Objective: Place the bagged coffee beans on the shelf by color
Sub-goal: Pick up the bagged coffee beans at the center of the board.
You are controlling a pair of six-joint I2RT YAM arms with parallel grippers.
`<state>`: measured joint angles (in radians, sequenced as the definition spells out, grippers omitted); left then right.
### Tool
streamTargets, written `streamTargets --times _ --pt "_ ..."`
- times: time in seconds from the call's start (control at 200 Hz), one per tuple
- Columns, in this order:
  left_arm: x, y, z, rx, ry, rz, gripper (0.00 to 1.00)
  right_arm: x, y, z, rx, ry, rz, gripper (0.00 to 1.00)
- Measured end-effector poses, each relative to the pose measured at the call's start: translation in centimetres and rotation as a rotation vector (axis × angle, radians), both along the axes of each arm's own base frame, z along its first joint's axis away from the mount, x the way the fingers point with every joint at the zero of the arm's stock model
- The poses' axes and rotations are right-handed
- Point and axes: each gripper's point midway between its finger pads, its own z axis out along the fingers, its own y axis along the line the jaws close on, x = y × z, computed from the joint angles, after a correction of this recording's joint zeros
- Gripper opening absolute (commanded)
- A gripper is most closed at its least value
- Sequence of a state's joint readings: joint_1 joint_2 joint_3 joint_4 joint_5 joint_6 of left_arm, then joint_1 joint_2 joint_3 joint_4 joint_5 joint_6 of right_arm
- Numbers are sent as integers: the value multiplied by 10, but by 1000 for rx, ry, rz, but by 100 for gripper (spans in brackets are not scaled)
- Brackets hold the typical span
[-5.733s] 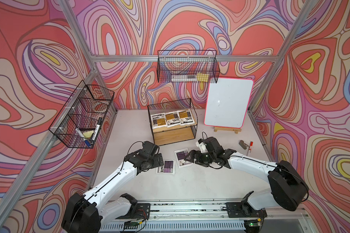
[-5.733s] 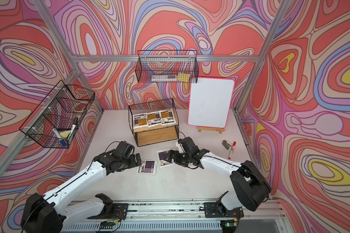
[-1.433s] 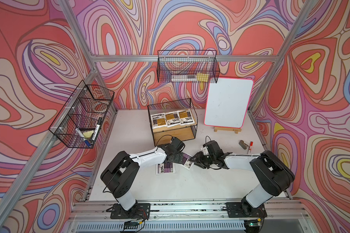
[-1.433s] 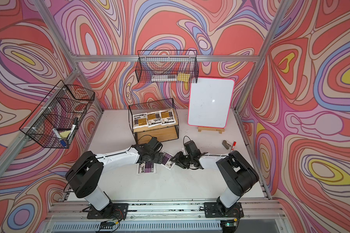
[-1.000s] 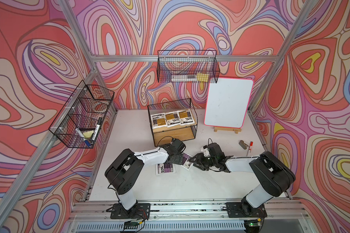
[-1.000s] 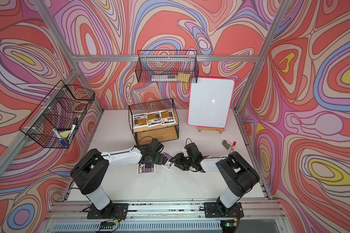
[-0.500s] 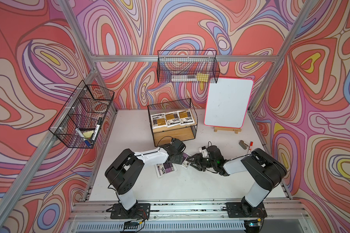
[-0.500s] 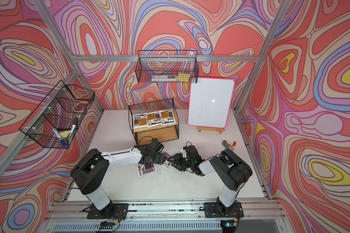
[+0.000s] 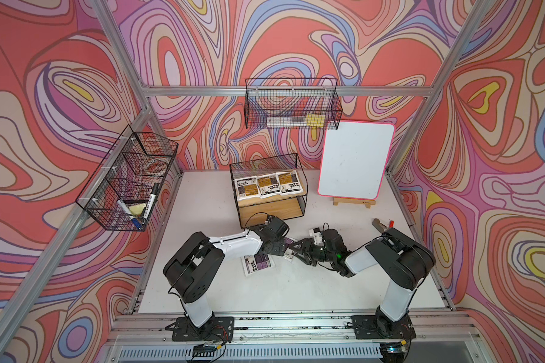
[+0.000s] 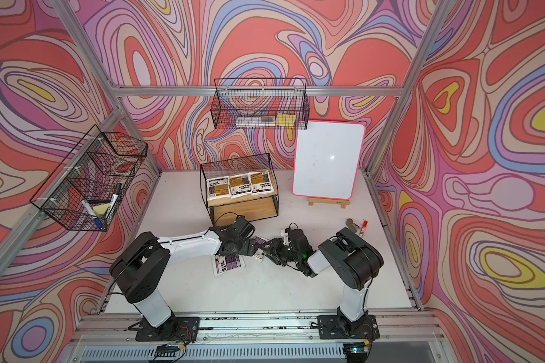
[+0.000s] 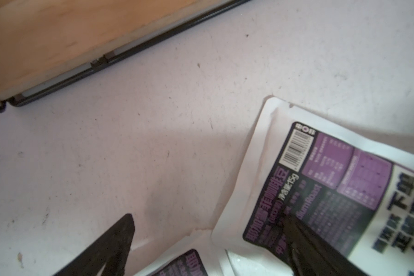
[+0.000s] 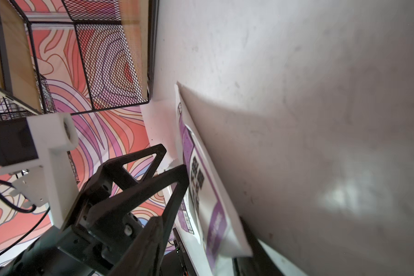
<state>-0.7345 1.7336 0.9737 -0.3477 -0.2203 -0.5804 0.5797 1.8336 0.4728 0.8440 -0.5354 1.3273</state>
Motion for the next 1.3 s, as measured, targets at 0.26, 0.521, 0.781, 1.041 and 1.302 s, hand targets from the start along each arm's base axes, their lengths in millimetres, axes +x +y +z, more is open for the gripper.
streamTargets --times 0.26,0.521,0.781,1.041,1.302 --pt "0 0 0 -3 -2 3 99 11 10 0 48 -57 -12 50" --pt "0 -1 0 -5 0 2 99 -5 -4 -3 114 -81 -57 40" --pt "0 -1 -1 -5 1 2 99 -11 -11 2 204 -107 -89 16" --pt "0 0 -1 -6 -4 3 99 -9 -8 3 218 -96 -90 0" --pt "-2 2 16 -2 -8 -5 99 -7 -9 6 220 -104 -107 0"
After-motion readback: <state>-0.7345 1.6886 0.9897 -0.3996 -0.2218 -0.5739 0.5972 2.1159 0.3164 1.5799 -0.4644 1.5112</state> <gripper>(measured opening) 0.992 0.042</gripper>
